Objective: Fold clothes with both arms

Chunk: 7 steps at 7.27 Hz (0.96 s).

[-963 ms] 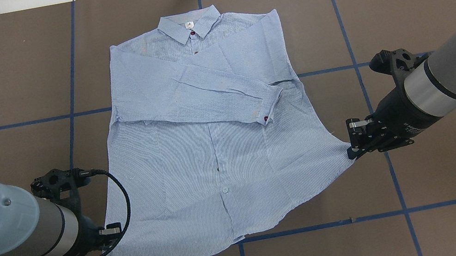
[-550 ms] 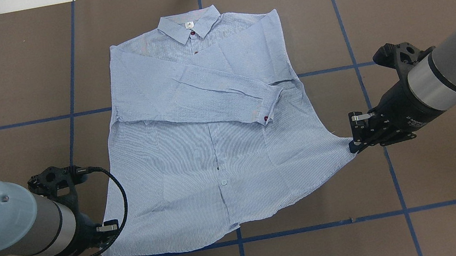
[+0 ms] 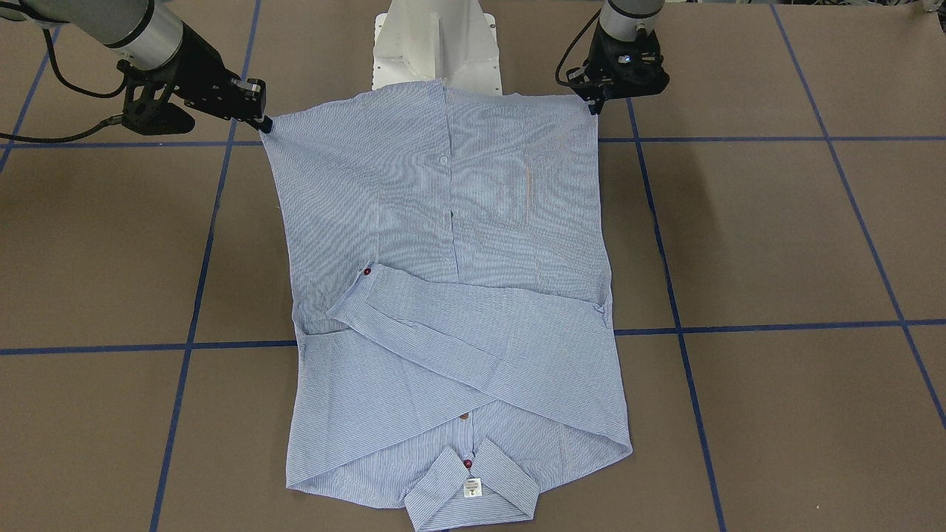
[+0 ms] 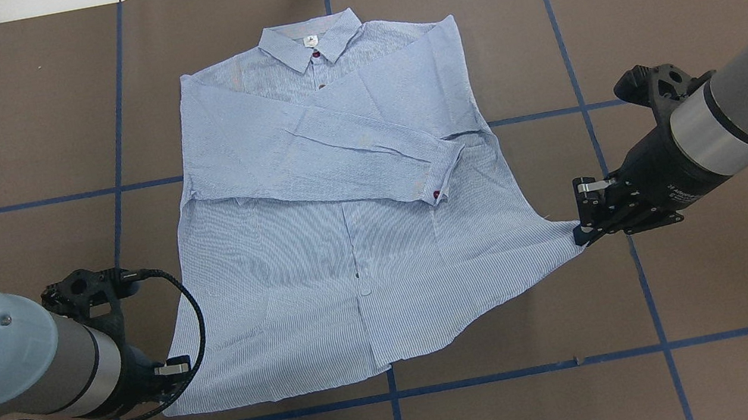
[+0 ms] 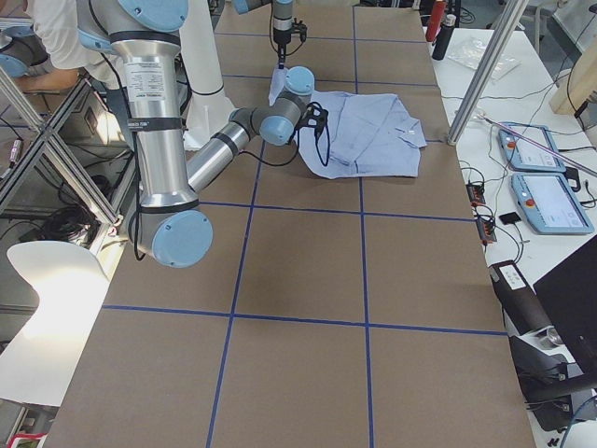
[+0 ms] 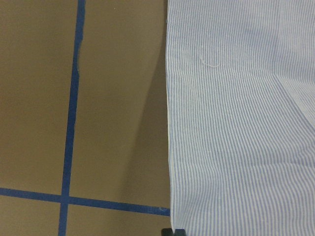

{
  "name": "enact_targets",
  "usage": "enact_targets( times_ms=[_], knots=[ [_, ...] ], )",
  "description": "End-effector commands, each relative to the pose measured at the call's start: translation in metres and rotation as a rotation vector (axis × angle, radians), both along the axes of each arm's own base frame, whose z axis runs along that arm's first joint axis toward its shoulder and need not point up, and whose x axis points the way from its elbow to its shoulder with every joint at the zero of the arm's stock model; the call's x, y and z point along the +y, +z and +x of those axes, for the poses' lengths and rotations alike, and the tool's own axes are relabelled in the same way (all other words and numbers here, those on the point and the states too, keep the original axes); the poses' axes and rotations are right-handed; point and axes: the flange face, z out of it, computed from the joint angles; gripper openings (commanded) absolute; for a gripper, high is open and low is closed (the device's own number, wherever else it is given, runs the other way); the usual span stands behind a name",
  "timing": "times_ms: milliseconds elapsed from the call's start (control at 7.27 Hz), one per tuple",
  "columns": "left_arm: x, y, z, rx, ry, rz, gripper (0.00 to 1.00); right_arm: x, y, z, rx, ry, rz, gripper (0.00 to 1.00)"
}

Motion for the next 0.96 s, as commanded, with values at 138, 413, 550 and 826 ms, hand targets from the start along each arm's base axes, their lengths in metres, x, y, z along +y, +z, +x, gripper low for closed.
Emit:
enact_targets(
  times_ms=[138, 413, 550, 826],
  knots=[
    [0.000, -0.004, 0.000, 0.009, 0.001, 0.001, 0.00, -0.002, -0.002, 0.001, -0.003, 0.005, 0.003, 0.00],
    [0.001, -0.014, -0.002, 0.030, -0.001, 0.008, 0.00, 0.001, -0.006, 0.005, -0.020, -0.016, -0.007, 0.00],
    [0.005, -0.020, -0.006, 0.051, 0.019, -0.011, 0.00, 0.005, -0.006, 0.008, -0.031, -0.038, -0.021, 0.00],
    [0.011, -0.033, -0.017, 0.089, 0.030, -0.014, 0.00, 0.014, -0.002, 0.016, -0.032, -0.053, -0.035, 0.00]
  ],
)
